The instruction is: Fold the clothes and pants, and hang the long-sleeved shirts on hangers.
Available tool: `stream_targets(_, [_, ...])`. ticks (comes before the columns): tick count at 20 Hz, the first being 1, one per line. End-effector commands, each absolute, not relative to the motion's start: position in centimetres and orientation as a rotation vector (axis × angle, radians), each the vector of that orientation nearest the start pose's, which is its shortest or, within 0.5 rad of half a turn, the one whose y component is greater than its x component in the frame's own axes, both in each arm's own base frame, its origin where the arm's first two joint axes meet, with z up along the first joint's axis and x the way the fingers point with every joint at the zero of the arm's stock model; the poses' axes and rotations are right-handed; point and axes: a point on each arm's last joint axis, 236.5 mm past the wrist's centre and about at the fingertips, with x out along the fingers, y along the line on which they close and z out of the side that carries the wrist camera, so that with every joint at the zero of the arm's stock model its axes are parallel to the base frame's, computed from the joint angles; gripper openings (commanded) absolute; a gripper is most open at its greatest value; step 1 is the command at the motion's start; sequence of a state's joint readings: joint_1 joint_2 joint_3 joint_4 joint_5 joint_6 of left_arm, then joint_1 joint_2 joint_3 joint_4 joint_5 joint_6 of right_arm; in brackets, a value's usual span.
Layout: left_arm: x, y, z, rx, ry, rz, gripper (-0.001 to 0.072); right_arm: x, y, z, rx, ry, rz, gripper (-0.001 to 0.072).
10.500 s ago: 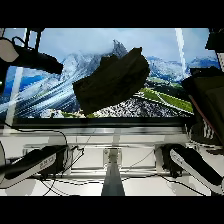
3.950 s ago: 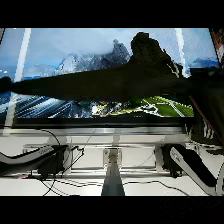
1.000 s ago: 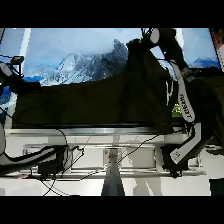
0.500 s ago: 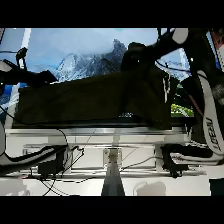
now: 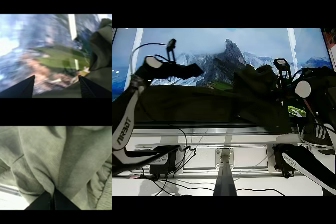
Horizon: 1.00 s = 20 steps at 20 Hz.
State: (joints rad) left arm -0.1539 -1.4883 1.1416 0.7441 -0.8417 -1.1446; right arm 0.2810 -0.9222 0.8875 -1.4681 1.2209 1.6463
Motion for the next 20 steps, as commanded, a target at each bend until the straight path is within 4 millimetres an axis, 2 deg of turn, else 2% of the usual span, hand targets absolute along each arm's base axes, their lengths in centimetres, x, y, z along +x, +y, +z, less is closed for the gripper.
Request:
stream_targets(1, [42.7, -27.7, -3.1, -0.344, 1.12, -0.693, 0.0579, 27.5, 10.3, 2.8, 0.007, 1.22, 0.247, 0.0026])
stream_targets(3, [42.2, -31.2, -4.0, -0.295, 1.156, -0.773, 0.058, 27.9, 10.4, 3.0, 0.011, 1.2, 0.248, 0.0026])
stream_targets(7, [42.2, -35.1, -6.0, -0.207, 1.184, -0.851, 0.0579, 28.1, 10.4, 3.1, 0.012, 1.195, 0.248, 0.0026])
stream_targets(9, [41.7, -36.3, -7.4, -0.15, 1.209, -0.879, 0.0579, 28.2, 10.5, 3.1, 0.014, 1.186, 0.249, 0.0026])
stream_targets(13, [40.6, -38.1, -9.0, -0.151, 1.251, -0.888, 0.0579, 28.3, 10.5, 3.2, 0.014, 1.184, 0.249, 0.0026])
stream_targets(16, [41.0, -38.9, -9.5, -0.15, 1.224, -0.875, 0.0571, 28.3, 10.5, 3.2, 0.014, 1.184, 0.249, 0.0026])
stream_targets(17, [41.4, -39.2, -9.5, -0.159, 1.205, -0.859, 0.0456, 28.3, 10.5, 3.2, 0.014, 1.184, 0.249, 0.0026])
stream_targets(18, [41.9, -39.5, -9.5, -0.175, 1.188, -0.839, 0.0402, 28.3, 10.5, 3.2, 0.014, 1.184, 0.249, 0.0027])
stream_targets(20, [43.1, -39.9, -9.2, -0.219, 1.151, -0.79, 0.0402, 28.3, 10.5, 3.2, 0.014, 1.184, 0.249, 0.0026])
